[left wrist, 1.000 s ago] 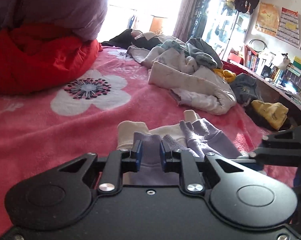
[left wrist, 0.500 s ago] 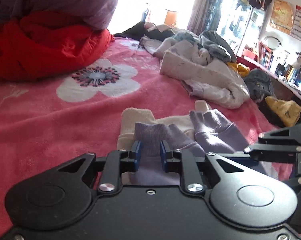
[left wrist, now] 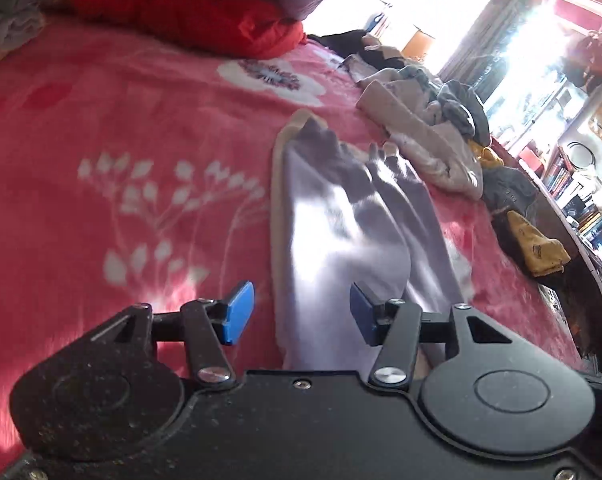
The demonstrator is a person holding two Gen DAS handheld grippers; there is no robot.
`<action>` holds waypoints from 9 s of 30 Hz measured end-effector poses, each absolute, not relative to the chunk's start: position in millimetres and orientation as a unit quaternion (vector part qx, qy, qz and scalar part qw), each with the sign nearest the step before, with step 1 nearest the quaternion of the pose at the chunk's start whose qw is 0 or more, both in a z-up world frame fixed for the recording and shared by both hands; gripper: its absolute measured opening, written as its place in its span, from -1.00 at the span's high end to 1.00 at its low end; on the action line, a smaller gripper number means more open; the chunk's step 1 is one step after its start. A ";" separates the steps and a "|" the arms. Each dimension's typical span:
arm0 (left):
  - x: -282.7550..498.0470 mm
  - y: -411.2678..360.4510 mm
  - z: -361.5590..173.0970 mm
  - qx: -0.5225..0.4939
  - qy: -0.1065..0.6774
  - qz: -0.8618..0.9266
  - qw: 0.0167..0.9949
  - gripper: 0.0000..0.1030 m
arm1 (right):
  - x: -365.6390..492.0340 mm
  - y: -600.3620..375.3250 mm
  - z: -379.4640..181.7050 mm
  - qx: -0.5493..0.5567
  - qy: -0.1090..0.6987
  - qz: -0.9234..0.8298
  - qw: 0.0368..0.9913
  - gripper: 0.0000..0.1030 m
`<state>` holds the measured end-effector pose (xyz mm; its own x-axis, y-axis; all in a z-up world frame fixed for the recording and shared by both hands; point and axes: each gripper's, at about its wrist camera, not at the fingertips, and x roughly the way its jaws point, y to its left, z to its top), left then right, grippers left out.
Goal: Fold clothes
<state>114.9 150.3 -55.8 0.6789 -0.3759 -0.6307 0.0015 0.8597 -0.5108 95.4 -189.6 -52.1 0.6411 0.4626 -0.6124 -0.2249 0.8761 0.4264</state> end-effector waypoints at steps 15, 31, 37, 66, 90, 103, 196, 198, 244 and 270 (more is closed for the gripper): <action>54.9 178.9 -95.8 -0.474 0.409 -0.091 0.774 -0.03 | 45.8 -230.5 -136.2 0.500 0.392 0.196 0.747 0.11; 49.6 185.8 -109.8 -0.502 0.410 -0.081 0.757 0.71 | 42.1 -235.6 -149.4 0.542 0.368 0.196 0.730 0.64; 47.8 183.9 -112.9 -0.486 0.417 -0.073 0.765 0.85 | 42.1 -232.2 -150.5 0.523 0.369 0.198 0.742 0.83; 49.1 199.0 -137.2 -0.669 0.321 -0.106 0.662 0.34 | 70.5 -236.8 -166.0 0.622 0.303 0.236 0.683 0.41; 44.4 190.4 -127.7 -0.600 0.362 -0.106 0.705 0.55 | 53.6 -239.8 -161.0 0.606 0.315 0.246 0.688 0.27; 42.7 182.9 -122.6 -0.551 0.386 -0.108 0.732 0.86 | 39.6 -232.6 -154.8 0.558 0.334 0.231 0.724 0.77; -84.0 46.4 -39.5 0.457 0.157 -0.155 0.861 0.92 | -86.7 -128.8 -5.3 -0.381 0.142 0.242 0.881 0.82; -81.2 47.8 -22.1 0.437 0.156 -0.160 0.871 0.91 | -91.4 -133.2 6.2 -0.380 0.141 0.243 0.881 0.82; 242.1 125.7 -44.9 -0.151 0.337 -0.175 0.912 0.51 | 278.5 -188.5 -25.4 0.033 0.339 0.280 0.898 0.67; 250.7 150.2 -65.1 -0.285 0.336 -0.122 0.889 0.86 | 251.1 -217.5 -60.9 0.220 0.281 0.251 0.900 0.70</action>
